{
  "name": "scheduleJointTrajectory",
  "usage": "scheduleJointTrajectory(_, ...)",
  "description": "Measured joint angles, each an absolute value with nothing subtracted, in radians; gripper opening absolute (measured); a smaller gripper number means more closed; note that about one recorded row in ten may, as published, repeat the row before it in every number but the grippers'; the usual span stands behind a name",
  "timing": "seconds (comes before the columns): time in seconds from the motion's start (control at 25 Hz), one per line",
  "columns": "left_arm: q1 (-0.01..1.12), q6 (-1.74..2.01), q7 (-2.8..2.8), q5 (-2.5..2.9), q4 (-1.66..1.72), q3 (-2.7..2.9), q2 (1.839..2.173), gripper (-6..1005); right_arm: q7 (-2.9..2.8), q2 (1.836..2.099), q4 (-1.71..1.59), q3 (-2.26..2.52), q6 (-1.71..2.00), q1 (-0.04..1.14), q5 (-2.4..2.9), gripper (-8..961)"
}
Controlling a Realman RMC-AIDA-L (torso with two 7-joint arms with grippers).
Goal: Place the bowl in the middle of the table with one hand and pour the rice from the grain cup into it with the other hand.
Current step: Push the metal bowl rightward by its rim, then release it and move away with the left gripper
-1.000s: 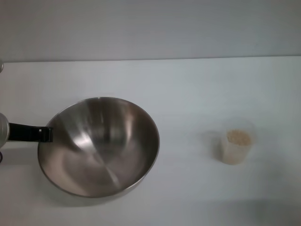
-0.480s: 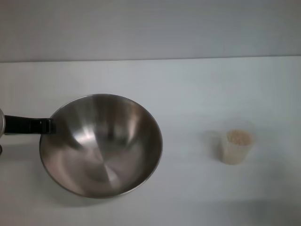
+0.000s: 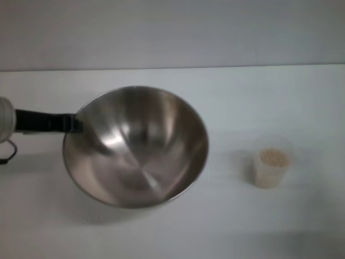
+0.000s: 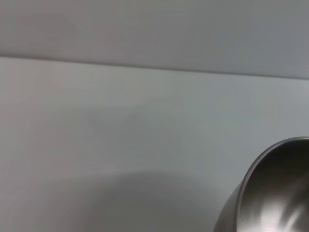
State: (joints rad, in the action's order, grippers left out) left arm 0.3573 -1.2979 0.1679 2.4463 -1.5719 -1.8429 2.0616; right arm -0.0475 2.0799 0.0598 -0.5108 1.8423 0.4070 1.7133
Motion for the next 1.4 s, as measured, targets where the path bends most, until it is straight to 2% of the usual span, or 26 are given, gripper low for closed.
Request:
scheduleJointTrajectory(0.68, 0.518, -1.197, 0.177, 2.419, -1.359, -1.791, 2.069, 53, -0.048, 2.08, 0.066, -0.51, 1.842, 0.401, 1.713, 653)
scheduleJointTrajectory(1.4, 0.541, -1.095, 0.179, 2.407, -1.271, -1.71, 2.069, 60, -0.048, 2.08, 0.061, -0.511, 1.842, 0.402, 1.713, 652)
